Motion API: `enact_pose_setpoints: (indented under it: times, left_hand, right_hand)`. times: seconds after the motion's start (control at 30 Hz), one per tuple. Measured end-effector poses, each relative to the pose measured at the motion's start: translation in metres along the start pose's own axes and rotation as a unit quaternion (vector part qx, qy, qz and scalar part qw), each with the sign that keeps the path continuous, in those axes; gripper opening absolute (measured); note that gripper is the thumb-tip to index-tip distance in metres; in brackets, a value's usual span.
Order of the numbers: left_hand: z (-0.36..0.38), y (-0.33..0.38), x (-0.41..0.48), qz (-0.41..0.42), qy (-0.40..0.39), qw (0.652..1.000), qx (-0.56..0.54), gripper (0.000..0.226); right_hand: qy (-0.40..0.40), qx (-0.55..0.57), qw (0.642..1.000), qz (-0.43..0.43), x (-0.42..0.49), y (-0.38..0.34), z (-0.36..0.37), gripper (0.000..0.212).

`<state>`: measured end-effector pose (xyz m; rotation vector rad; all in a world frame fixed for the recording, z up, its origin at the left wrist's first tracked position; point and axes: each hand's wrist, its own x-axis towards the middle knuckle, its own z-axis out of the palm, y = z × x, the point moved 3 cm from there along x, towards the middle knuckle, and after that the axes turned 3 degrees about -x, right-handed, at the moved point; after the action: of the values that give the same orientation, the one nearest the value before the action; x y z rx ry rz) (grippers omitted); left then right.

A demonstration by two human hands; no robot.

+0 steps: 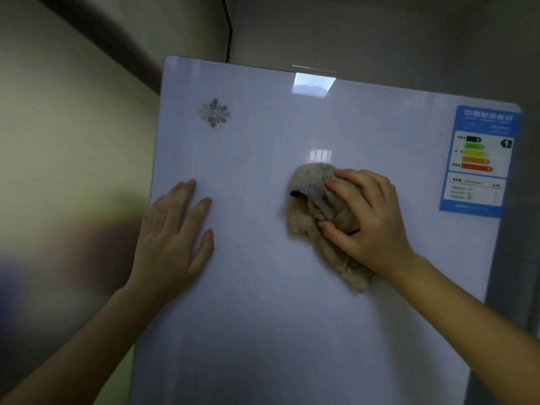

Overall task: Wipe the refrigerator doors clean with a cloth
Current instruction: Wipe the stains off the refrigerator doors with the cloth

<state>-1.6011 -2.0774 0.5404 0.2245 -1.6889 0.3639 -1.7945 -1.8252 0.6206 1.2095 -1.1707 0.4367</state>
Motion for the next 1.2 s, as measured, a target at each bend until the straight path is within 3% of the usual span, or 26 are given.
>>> enact_pose_setpoints:
  times: [0.23,0.57,0.67,0.77,0.9,0.97,1.13,1.2]
  left_hand:
    - [0.003,-0.012,-0.010,0.009,0.009,1.000,-0.001,0.049]
    - [0.005,-0.010,-0.033,-0.003,0.025,0.999,-0.020,0.052]
    - [0.012,-0.009,-0.049,-0.009,0.008,1.000,-0.026,0.057]
    - [0.015,-0.009,-0.055,-0.012,-0.004,0.999,-0.031,0.060]
    - [0.014,-0.008,-0.056,-0.012,-0.007,0.999,-0.033,0.060]
    - [0.013,-0.009,-0.058,-0.007,-0.008,0.999,-0.032,0.059]
    - [0.013,-0.009,-0.057,-0.009,0.004,0.999,-0.038,0.057]
    - [0.013,-0.008,-0.057,-0.010,0.008,0.999,-0.036,0.056]
  right_hand:
    - [0.024,-0.021,0.999,-0.032,0.063,-0.020,0.018,0.054]
    - [0.050,0.009,0.998,0.038,0.211,-0.059,0.066,0.062]
    - [0.010,0.024,0.999,-0.022,0.200,-0.097,0.082,0.064]
    - [-0.034,0.016,0.990,-0.139,0.166,-0.124,0.096,0.062]
    - [-0.038,-0.012,0.976,-0.212,0.155,-0.116,0.086,0.055]
    - [-0.019,-0.024,0.984,-0.174,0.165,-0.096,0.075,0.055]
    - [0.039,-0.009,0.999,0.019,0.186,-0.045,0.052,0.059]
    - [0.038,-0.001,0.998,0.040,0.177,-0.046,0.051,0.060]
